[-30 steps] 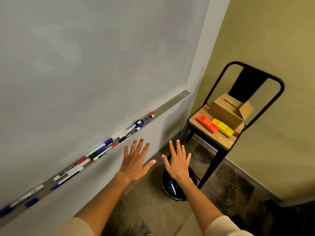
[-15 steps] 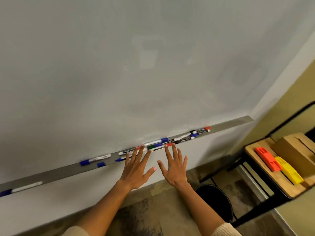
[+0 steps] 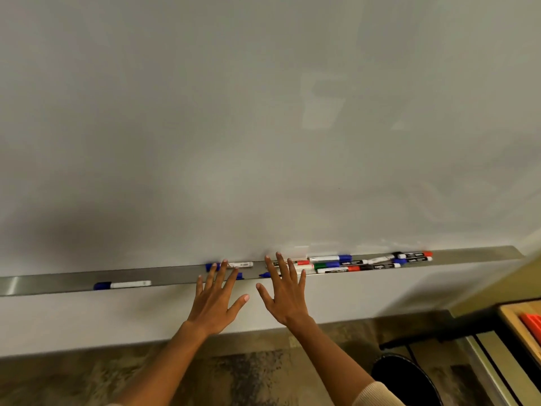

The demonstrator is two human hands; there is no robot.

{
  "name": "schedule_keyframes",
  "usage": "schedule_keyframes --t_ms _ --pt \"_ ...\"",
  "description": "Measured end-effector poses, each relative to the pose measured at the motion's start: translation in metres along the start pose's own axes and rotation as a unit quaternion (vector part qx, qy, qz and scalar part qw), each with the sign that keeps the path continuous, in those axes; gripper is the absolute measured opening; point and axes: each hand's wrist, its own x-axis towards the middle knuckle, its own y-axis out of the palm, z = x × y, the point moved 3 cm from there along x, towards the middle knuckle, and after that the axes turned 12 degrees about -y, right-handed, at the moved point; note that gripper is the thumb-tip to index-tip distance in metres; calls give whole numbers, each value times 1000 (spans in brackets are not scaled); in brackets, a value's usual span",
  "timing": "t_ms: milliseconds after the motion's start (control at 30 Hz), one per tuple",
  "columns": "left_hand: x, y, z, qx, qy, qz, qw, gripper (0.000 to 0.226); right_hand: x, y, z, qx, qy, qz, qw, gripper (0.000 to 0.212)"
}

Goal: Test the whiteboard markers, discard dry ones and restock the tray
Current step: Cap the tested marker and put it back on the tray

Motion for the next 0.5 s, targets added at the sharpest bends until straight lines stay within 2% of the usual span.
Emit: schedule_keyframes --t_ms 233,400,500 --pt "7 11 49 -2 -39 55 998 79 37 35 38 -25 -17 73 997 69" --pt "18 17 74 16 -28 60 998 79 59 47 58 -27 -7 117 993 60" --pt "23 15 85 23 -12 61 998 82 72 48 71 -38 -7 111 993 49"
